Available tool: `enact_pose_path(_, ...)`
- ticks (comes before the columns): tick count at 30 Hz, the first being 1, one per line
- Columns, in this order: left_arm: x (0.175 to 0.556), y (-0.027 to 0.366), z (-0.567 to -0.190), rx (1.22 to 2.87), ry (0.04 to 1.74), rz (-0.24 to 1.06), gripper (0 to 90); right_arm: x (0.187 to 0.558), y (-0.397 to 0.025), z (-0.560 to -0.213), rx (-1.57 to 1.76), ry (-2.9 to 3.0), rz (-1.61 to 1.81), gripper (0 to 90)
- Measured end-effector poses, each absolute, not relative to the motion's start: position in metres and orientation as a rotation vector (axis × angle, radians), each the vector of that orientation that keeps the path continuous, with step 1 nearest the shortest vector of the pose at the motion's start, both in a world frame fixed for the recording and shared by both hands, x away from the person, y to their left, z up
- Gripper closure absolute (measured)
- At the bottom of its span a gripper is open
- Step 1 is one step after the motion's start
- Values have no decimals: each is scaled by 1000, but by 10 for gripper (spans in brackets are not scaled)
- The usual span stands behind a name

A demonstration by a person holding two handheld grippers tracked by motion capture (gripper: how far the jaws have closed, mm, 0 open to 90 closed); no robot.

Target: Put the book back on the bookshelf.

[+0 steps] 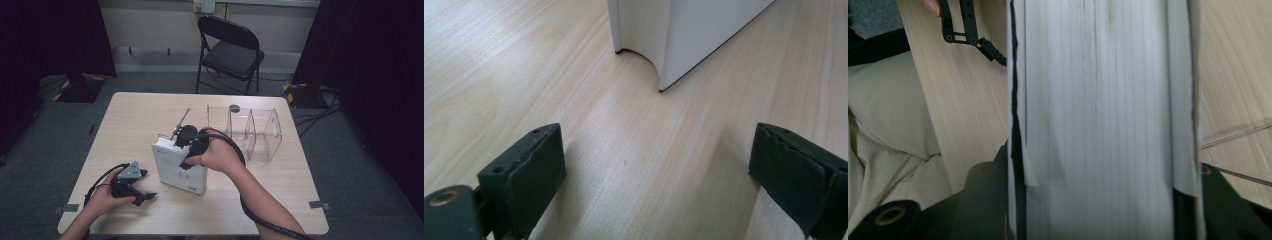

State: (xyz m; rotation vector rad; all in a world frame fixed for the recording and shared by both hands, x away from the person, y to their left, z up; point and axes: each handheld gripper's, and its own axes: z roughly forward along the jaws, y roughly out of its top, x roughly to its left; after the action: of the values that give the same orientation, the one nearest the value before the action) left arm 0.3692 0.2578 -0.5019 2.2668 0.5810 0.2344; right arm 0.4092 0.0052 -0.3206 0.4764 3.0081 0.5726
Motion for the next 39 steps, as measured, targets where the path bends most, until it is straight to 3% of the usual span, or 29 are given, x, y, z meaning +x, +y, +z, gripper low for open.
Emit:
enact_pose_path(10,369,258,-502,2268,581,235,71,421,12,-322,525,3021,446,391)
enact_pose_path(15,369,258,-502,2268,580,235,70,420,16,-329,465,3093,446,401)
enact_pose_path(24,369,258,-502,2268,581,235,70,415,15,-325,464,3046,486,509)
enact_pose_path(39,369,258,-502,2270,576,232,66,413,0,-319,571,3036,481,522)
